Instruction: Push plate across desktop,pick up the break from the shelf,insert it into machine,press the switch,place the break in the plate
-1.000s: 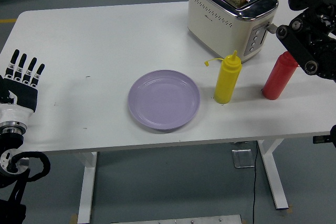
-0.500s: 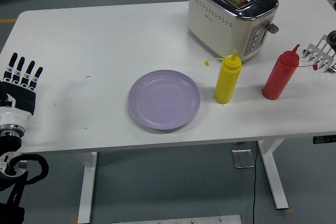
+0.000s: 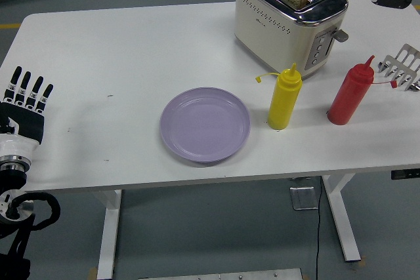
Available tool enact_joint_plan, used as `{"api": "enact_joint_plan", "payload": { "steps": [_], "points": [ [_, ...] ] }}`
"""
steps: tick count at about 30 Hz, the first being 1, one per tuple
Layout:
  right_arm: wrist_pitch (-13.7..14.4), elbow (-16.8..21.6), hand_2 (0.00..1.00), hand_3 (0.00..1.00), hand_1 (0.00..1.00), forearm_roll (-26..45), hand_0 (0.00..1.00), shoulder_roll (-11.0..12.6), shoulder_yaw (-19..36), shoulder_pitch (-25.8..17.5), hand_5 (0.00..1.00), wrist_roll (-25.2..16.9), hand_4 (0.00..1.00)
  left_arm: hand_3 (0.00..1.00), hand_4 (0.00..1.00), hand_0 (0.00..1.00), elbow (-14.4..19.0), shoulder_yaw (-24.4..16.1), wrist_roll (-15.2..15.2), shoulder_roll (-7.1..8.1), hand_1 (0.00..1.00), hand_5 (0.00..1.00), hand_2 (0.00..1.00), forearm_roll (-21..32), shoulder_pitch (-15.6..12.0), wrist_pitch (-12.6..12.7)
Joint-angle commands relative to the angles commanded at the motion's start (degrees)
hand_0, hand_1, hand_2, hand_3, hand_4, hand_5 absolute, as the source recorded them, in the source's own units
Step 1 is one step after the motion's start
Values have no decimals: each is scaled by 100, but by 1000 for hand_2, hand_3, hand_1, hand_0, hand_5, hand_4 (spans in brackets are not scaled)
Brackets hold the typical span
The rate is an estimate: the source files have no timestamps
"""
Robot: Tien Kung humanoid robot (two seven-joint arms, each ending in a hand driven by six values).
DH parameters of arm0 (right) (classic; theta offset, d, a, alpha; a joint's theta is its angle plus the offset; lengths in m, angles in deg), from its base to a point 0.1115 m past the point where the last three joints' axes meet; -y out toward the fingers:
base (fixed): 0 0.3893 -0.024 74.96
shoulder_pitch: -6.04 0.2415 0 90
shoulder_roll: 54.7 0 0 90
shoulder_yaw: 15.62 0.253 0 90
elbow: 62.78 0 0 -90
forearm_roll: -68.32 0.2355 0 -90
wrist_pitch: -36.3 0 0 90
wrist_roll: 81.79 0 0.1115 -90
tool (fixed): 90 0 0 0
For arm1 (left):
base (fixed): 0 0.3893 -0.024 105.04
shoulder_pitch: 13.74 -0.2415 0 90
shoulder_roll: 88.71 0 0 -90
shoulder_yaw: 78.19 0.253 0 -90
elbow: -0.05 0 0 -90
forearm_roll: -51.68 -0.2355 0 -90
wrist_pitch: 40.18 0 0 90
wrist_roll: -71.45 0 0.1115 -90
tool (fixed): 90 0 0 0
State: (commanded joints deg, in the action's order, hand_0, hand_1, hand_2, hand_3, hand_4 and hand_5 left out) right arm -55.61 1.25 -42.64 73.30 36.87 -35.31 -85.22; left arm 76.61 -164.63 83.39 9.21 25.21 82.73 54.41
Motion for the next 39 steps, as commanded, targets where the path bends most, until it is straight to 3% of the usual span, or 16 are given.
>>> {"api": "enact_joint_plan", "payload": {
  "steps": [18, 39],
  "points": [
    [-313, -137, 652, 580, 613, -169, 572, 95, -500, 2, 201, -298, 134, 878, 675, 850, -22, -24, -22, -1, 892, 998, 965, -1, 29, -28],
    [-344, -491, 641, 570, 611, -72, 573, -99, -1158, 245, 165, -386, 109, 880, 677, 850, -34, -13, -39, -36, 891, 998, 965, -13, 64, -37]
  ]
}}
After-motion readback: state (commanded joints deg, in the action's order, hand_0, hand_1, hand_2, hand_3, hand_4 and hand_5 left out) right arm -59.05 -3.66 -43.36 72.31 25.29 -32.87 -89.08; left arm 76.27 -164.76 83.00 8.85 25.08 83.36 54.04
